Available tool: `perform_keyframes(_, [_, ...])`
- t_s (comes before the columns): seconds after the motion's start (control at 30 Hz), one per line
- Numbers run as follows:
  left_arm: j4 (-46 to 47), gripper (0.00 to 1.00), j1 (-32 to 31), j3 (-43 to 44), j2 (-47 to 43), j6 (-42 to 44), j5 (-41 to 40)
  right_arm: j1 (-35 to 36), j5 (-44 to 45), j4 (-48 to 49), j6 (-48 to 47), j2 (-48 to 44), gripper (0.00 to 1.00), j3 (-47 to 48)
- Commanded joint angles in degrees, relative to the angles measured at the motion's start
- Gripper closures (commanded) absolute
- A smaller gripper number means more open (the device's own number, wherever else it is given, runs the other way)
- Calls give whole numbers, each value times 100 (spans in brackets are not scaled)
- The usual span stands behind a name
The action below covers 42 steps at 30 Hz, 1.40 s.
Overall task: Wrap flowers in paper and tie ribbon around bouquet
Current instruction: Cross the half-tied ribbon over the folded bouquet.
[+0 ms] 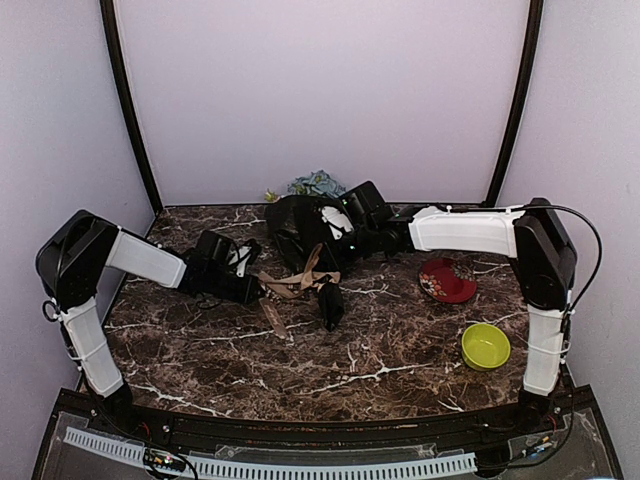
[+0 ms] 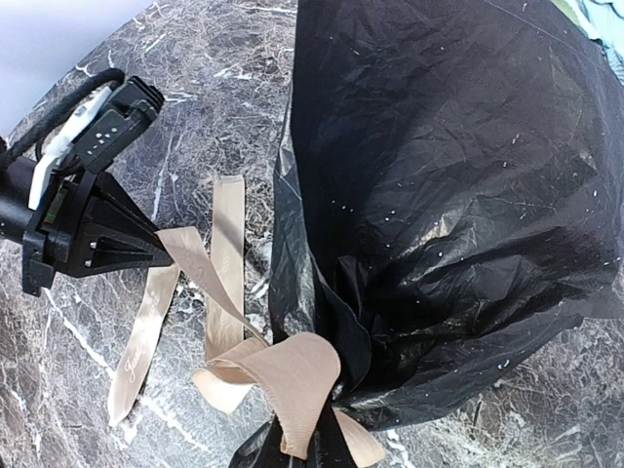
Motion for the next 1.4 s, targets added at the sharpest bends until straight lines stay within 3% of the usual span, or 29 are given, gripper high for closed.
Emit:
perform_keyframes(0.0, [147, 100, -147, -146, -536, 359, 277, -26, -31, 69, 68, 114, 100, 213])
perform_keyframes(0.27, [-334, 100, -1232, -131, -1388, 1773, 1118, -77, -58, 0, 70, 201, 100, 454])
perform_keyframes(0.67, [-452, 100, -1971, 2007, -135, 1893, 2281, -412, -724, 10, 71, 251, 100, 511])
perform_keyframes(0.9, [763, 100, -2090, 2304, 469, 1252, 2693, -517, -949, -34, -70, 128, 100, 383])
perform_keyframes(1.07, [1056, 100, -2142, 2614, 835, 1035, 2724, -526, -998, -65, -169, 35, 100, 315])
perform_keyframes(1.2, [791, 95, -2151, 2703, 1050, 1200, 1970, -526, -1067, -97, -218, -11, 100, 282])
perform_keyframes(1.37, [-369, 71, -2169, 2974, 1084, 1810, -406, -526, -1070, -147, -226, -34, 100, 257])
